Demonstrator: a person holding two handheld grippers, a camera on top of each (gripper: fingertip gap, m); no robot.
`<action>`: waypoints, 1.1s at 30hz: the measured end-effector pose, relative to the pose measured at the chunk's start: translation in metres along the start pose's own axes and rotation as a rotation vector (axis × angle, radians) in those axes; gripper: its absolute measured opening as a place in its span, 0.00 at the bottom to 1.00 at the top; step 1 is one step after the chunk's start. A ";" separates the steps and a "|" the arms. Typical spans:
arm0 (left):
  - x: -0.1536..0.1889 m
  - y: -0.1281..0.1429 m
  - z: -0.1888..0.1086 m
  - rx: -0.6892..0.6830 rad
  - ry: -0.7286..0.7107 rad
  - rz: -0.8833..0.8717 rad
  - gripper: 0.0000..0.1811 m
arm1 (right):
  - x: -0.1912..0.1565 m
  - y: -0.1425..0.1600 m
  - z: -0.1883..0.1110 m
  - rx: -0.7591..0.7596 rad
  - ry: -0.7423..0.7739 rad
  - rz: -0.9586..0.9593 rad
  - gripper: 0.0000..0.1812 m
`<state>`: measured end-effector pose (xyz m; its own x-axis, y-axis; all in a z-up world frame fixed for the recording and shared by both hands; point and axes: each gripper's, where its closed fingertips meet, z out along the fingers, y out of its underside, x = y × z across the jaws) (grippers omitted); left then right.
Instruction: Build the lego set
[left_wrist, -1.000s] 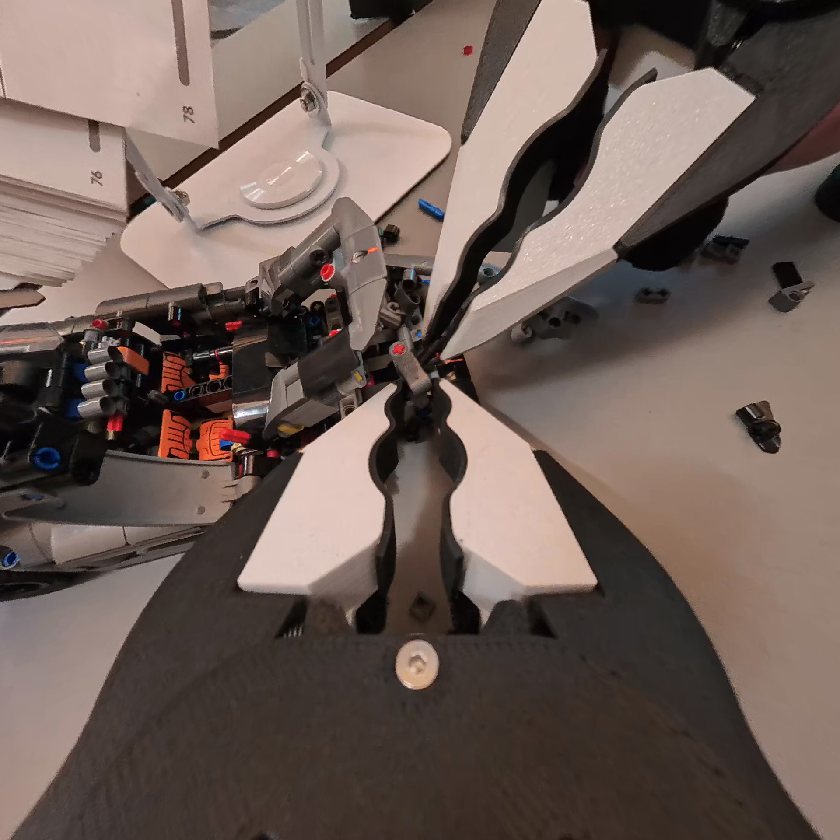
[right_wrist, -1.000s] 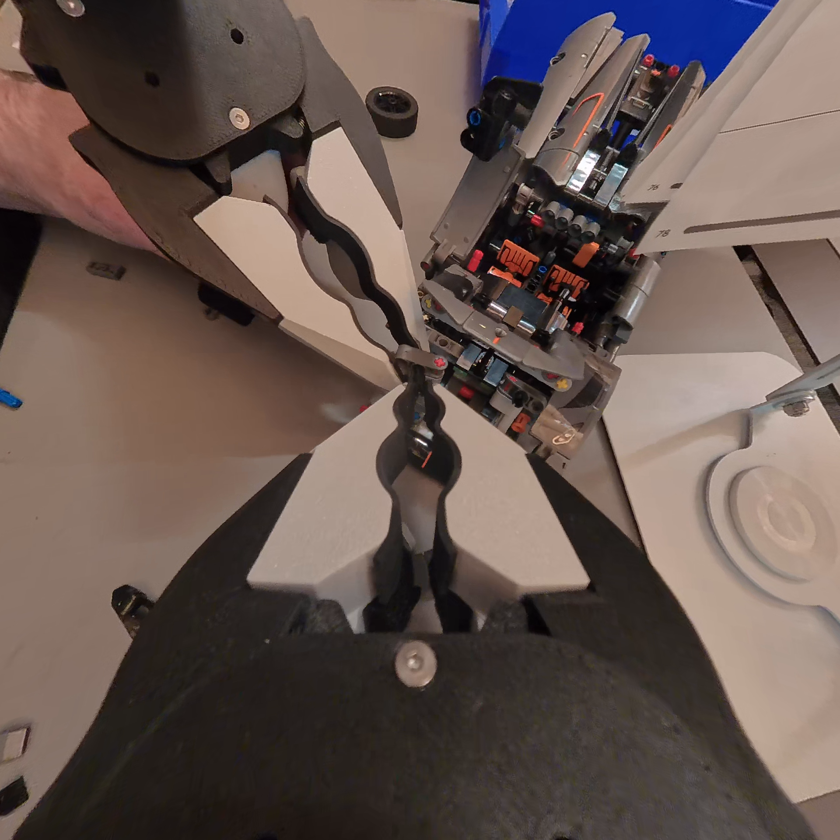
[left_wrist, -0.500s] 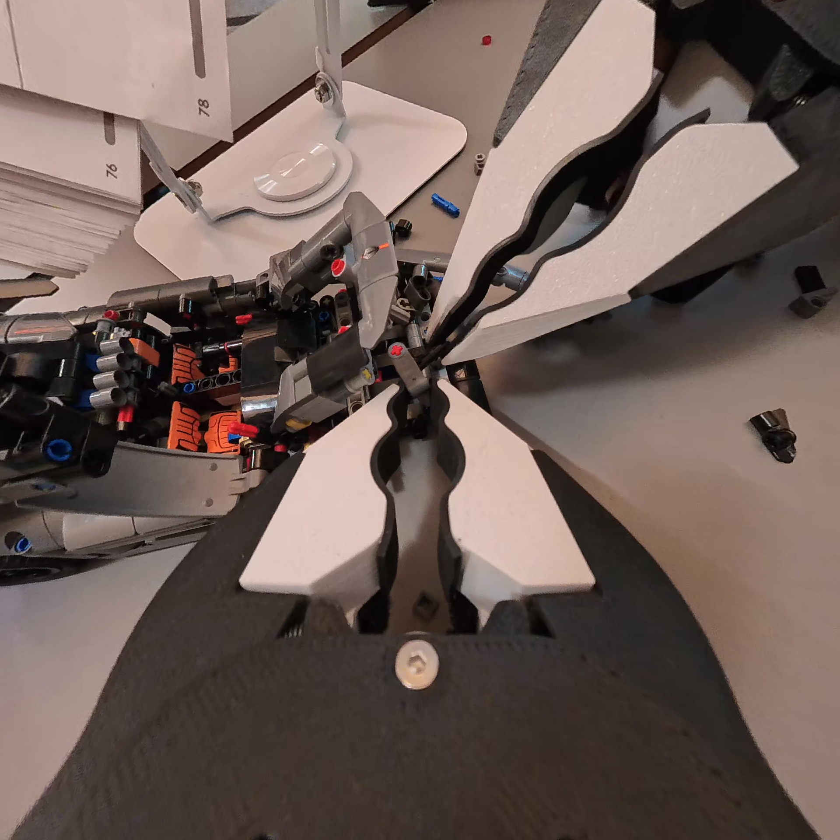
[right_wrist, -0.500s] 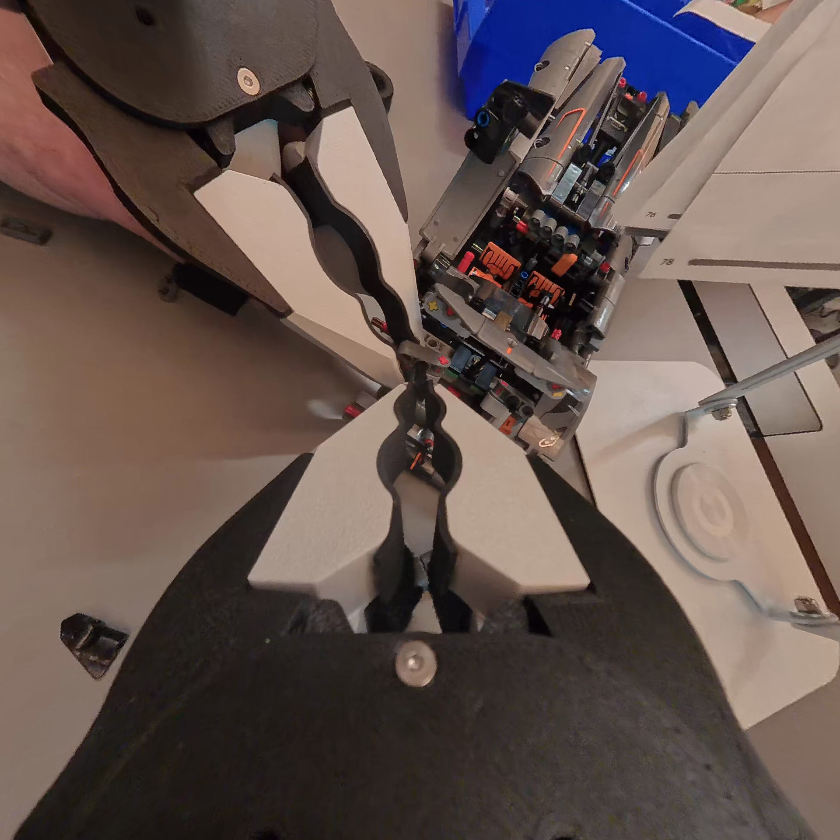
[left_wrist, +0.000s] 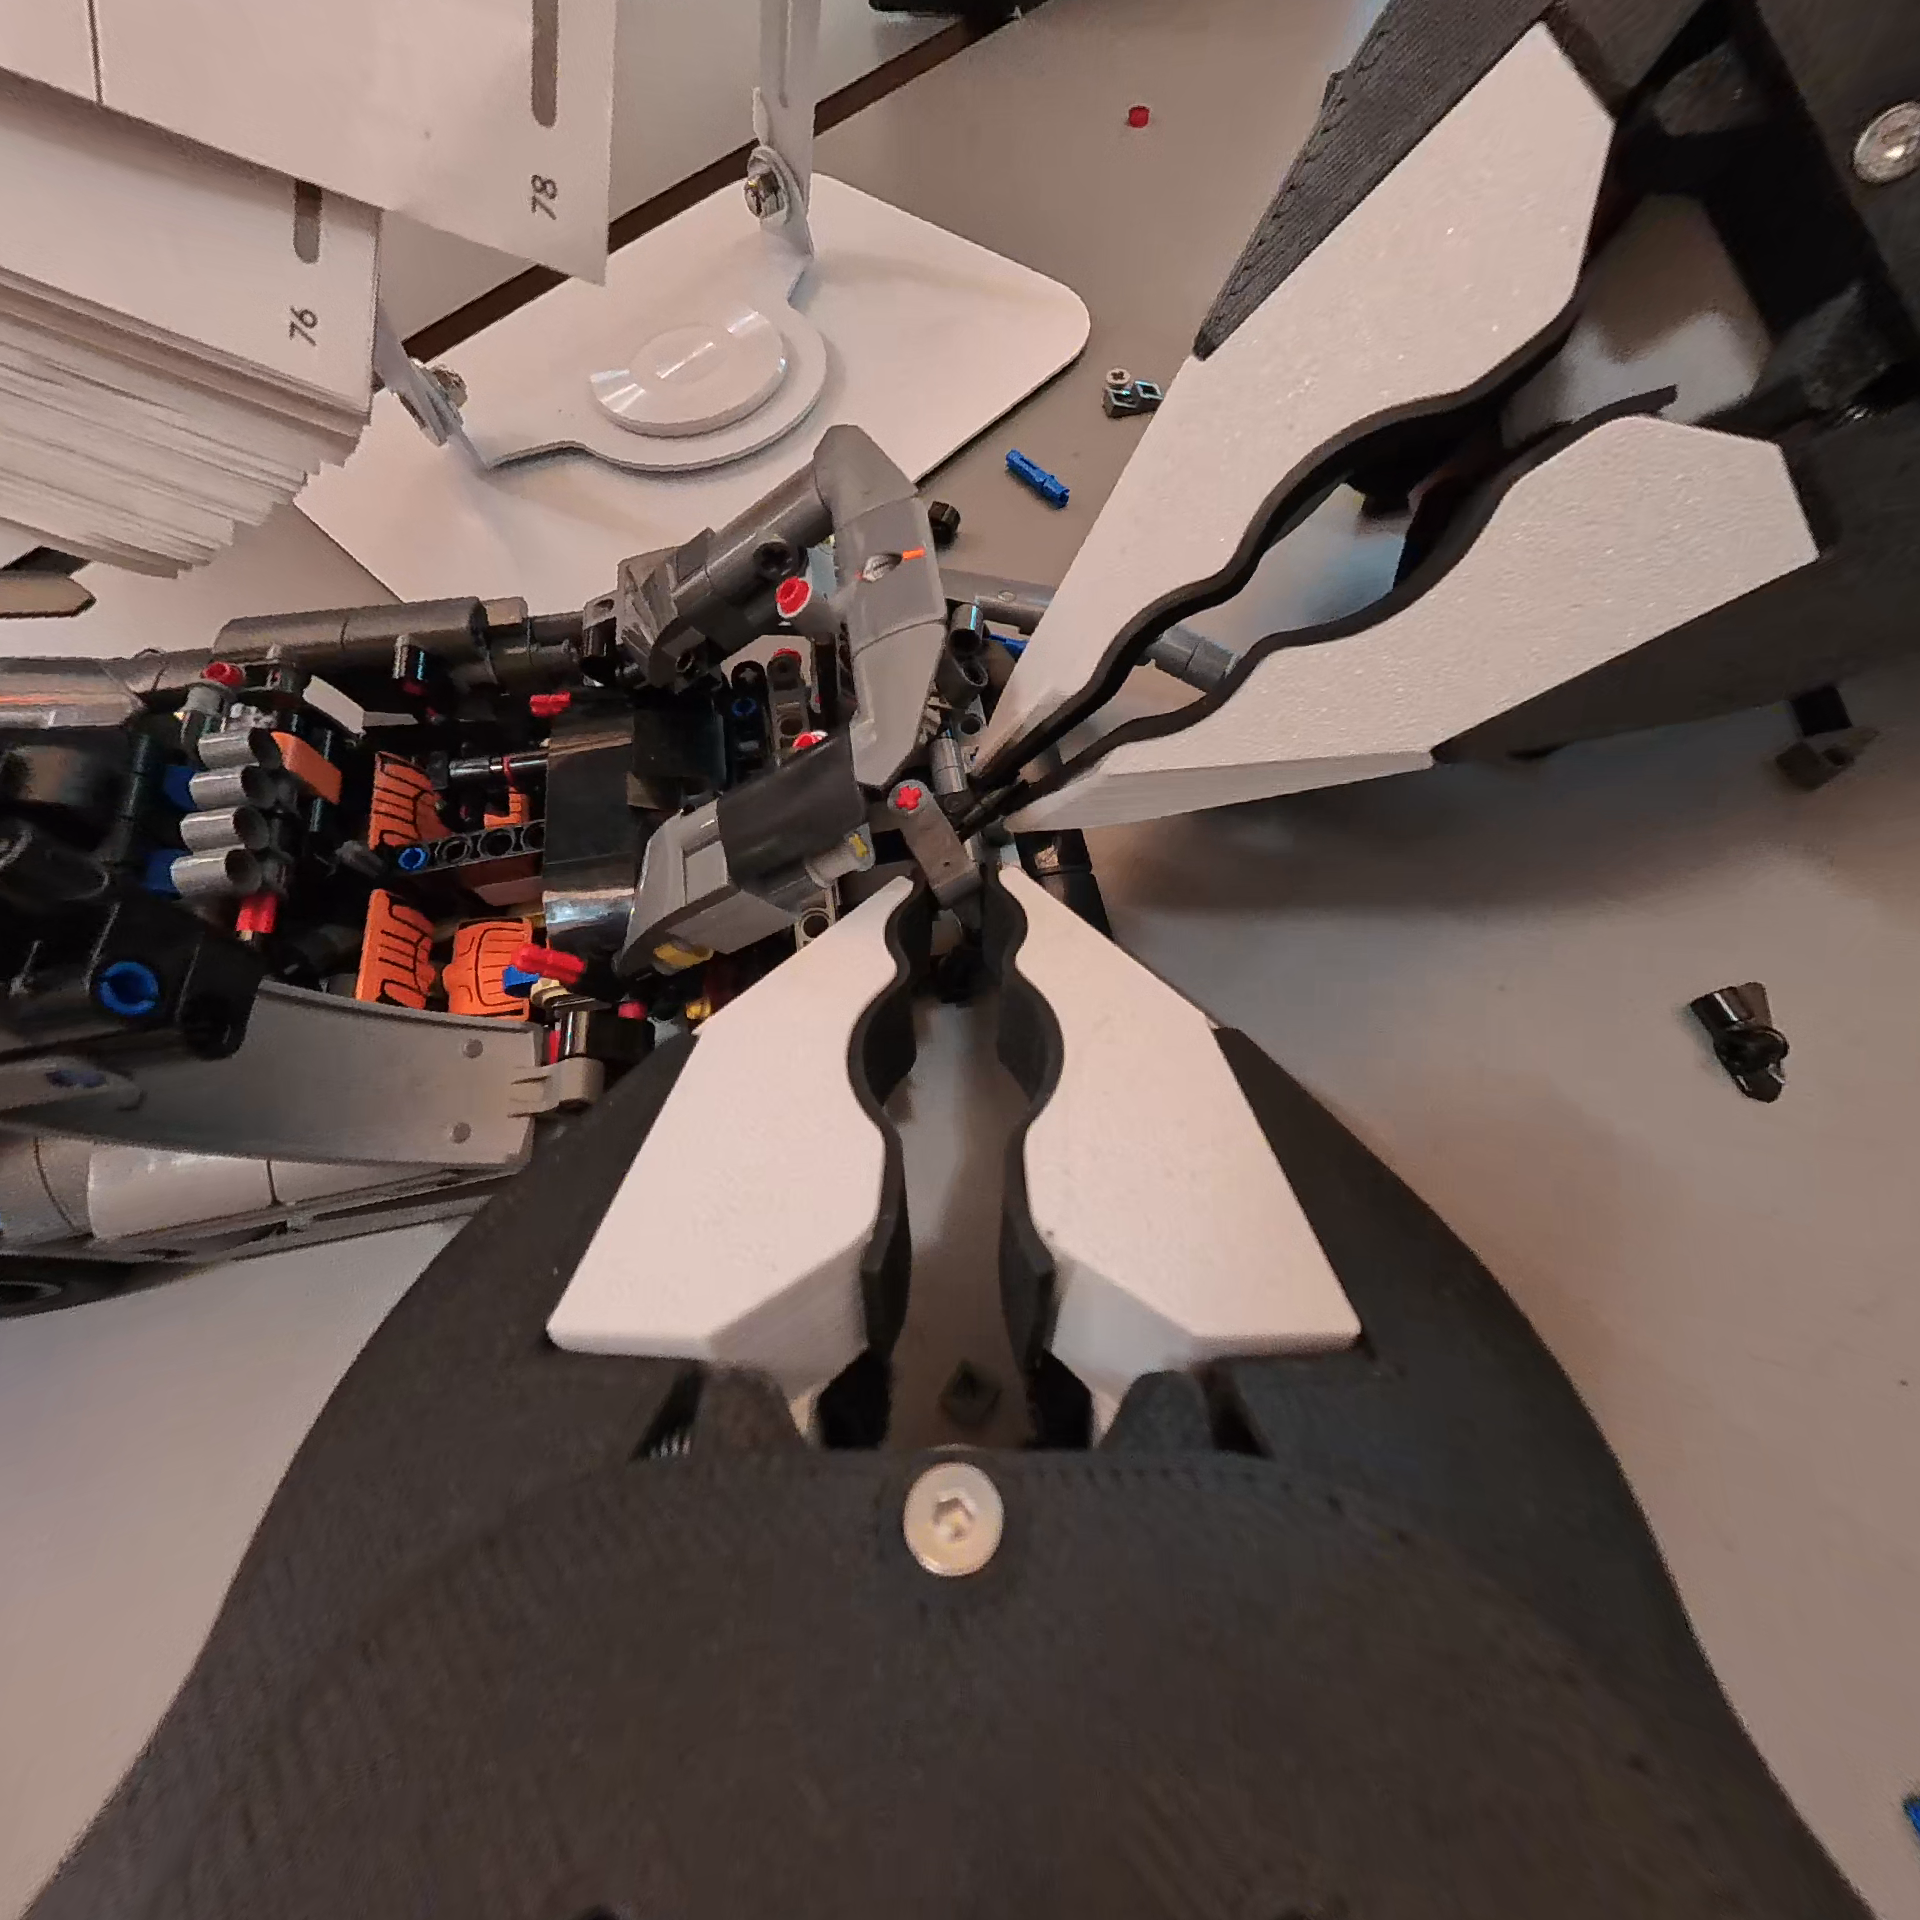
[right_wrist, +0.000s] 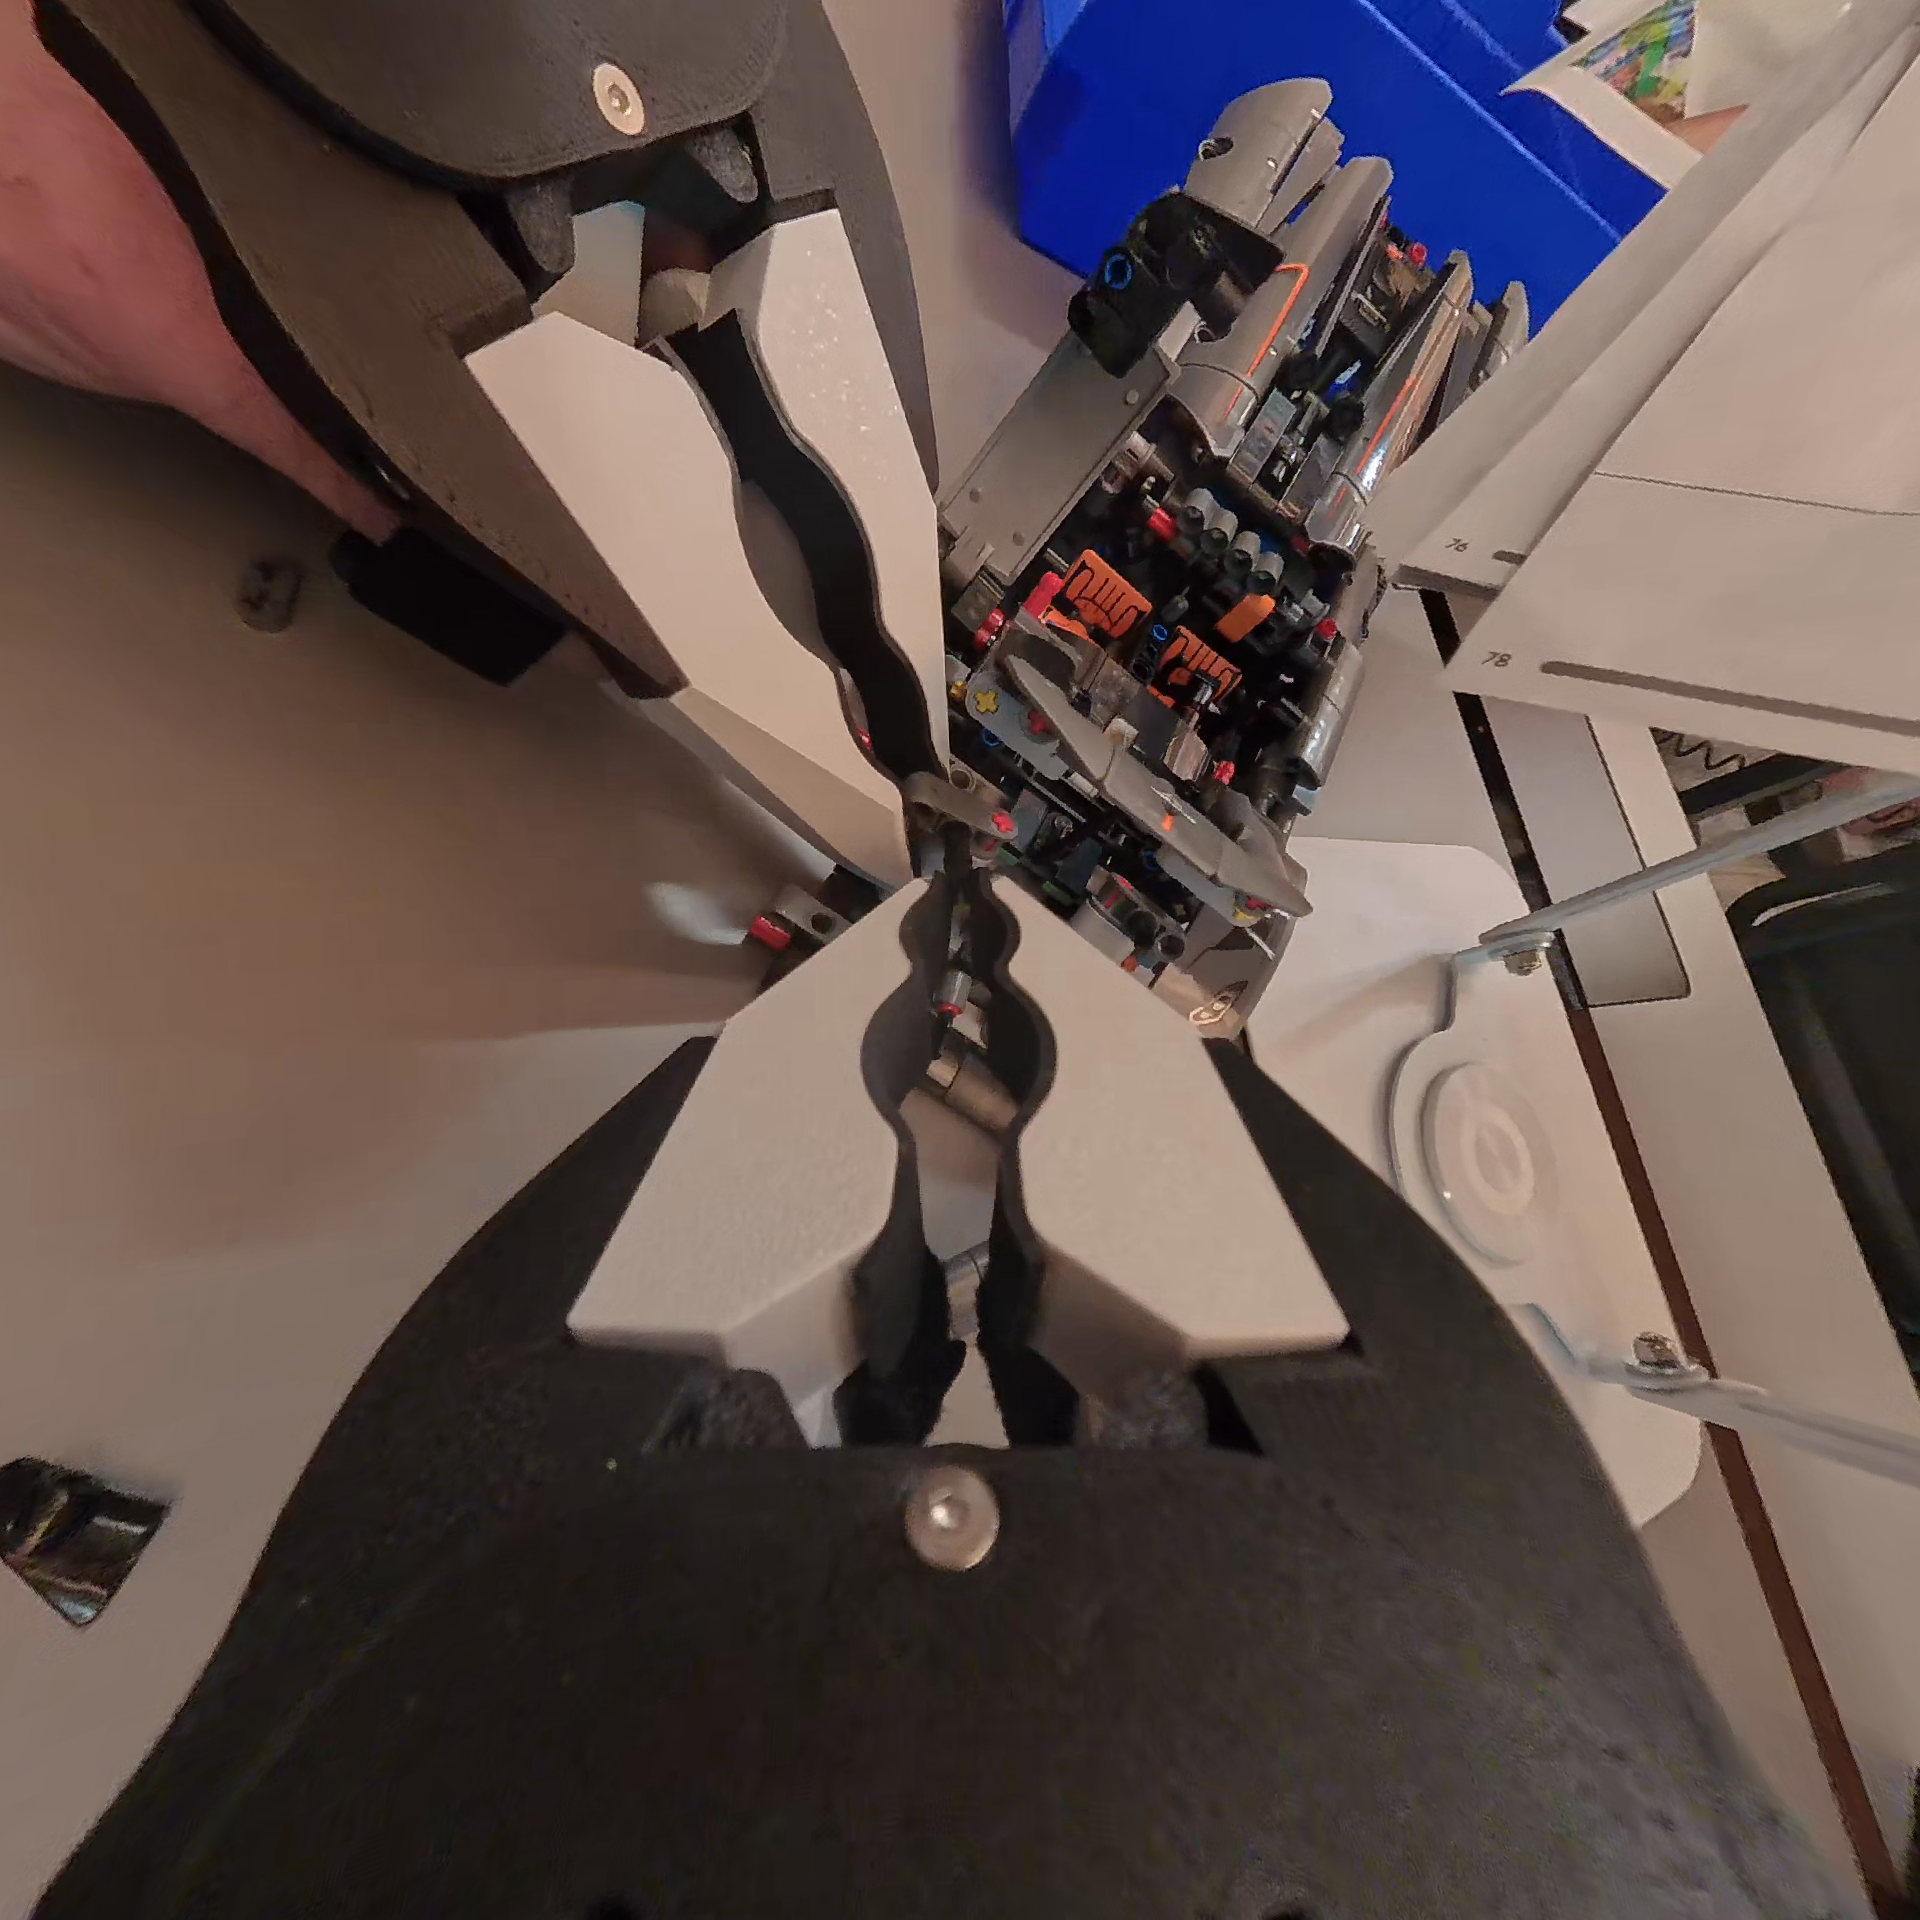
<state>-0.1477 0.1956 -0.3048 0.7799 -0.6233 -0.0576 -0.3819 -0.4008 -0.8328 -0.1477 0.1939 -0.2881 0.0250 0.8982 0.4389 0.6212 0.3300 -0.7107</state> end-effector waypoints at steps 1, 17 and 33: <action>0.000 0.000 0.000 -0.001 -0.002 0.000 0.03 | 0.000 0.000 0.000 -0.001 0.007 -0.009 0.00; 0.003 -0.001 0.001 -0.009 -0.011 0.014 0.03 | -0.003 -0.002 0.002 -0.010 0.008 0.000 0.00; -0.002 0.000 -0.007 -0.025 -0.020 0.061 0.08 | 0.005 0.009 -0.008 -0.035 -0.254 0.106 0.01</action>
<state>-0.1525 0.1919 -0.3014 0.7646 -0.6335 -0.1187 -0.4405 -0.3792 -0.8137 -0.1354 0.1988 -0.2884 -0.1031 0.9726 0.2084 0.6523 0.2243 -0.7240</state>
